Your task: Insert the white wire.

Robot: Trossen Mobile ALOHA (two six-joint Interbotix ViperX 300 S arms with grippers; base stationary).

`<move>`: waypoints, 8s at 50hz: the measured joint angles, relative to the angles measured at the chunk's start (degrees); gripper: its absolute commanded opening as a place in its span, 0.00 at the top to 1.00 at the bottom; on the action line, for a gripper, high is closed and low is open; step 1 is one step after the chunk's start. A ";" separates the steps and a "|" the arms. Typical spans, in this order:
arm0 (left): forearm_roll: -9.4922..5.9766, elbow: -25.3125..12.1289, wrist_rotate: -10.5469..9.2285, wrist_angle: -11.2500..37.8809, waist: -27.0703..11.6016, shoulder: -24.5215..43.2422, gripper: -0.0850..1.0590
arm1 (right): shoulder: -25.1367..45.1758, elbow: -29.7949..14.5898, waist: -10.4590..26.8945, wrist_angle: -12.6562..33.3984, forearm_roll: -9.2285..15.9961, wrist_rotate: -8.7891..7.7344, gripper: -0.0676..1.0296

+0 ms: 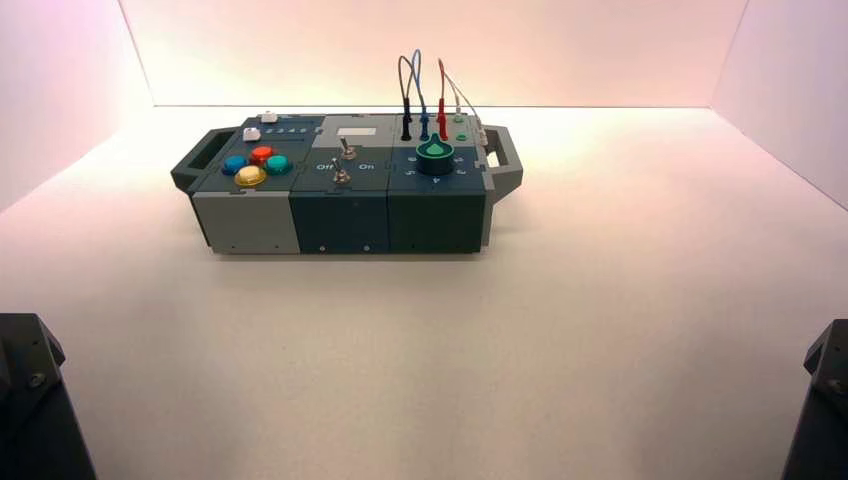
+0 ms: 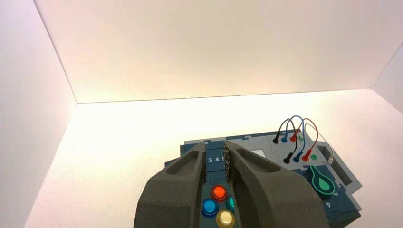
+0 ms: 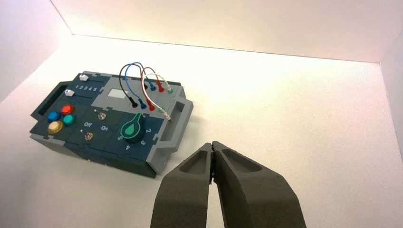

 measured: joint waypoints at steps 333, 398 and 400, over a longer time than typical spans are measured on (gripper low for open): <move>-0.26 -0.62 0.00 1.85 -0.18 5.63 0.91 | 78.13 -37.88 16.35 -12.74 -3.16 -4.39 0.96; -0.26 -0.62 0.00 1.76 0.00 5.71 0.91 | 79.10 -37.18 15.91 -13.71 -3.25 -4.31 0.96; -0.26 -0.62 0.00 1.67 0.00 5.71 0.91 | 79.10 -37.18 15.91 -13.71 -3.25 -4.31 0.96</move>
